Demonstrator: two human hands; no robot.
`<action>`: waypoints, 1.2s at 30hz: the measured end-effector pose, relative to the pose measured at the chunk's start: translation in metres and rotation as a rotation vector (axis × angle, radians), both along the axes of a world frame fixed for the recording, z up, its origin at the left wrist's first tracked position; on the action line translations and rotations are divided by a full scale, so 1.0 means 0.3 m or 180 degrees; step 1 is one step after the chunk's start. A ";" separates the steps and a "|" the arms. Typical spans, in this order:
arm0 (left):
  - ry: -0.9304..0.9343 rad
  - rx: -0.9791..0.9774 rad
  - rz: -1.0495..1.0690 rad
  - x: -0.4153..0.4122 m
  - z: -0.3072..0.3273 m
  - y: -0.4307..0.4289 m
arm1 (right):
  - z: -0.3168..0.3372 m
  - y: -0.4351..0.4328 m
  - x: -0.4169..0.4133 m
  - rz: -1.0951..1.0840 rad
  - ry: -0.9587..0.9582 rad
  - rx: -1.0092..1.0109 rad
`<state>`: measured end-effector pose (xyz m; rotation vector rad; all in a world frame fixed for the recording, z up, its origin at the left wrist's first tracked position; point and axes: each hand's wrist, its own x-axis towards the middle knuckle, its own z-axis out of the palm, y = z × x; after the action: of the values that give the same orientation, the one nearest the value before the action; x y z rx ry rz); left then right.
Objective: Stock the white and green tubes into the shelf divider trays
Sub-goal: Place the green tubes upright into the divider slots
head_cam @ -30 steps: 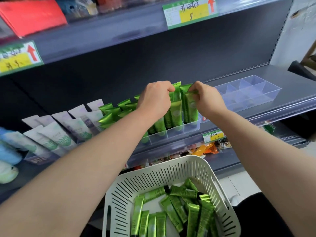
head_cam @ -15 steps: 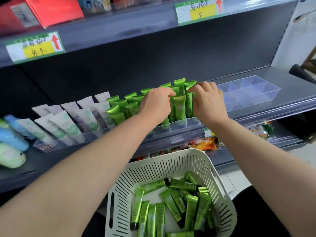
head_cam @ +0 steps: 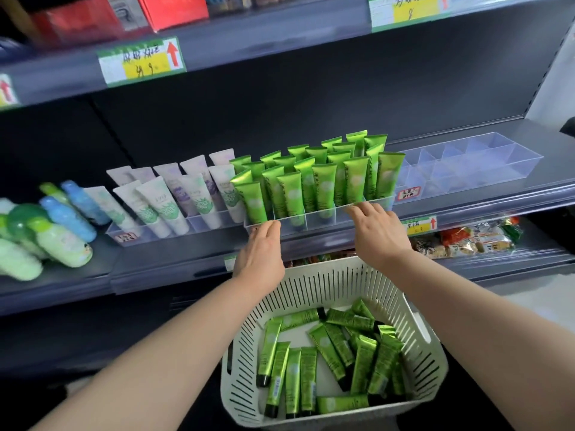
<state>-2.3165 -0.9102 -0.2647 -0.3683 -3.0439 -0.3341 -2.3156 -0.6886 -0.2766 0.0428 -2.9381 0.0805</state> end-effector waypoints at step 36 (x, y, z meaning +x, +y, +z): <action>-0.0432 -0.0861 0.0166 -0.184 -0.008 0.125 | -0.006 0.007 -0.166 -0.0172 -0.0564 -0.0192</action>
<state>-2.3717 -0.8729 -0.2670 -0.2890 -3.2314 0.0602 -2.3655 -0.6864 -0.2784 -0.0558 -3.1090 0.1733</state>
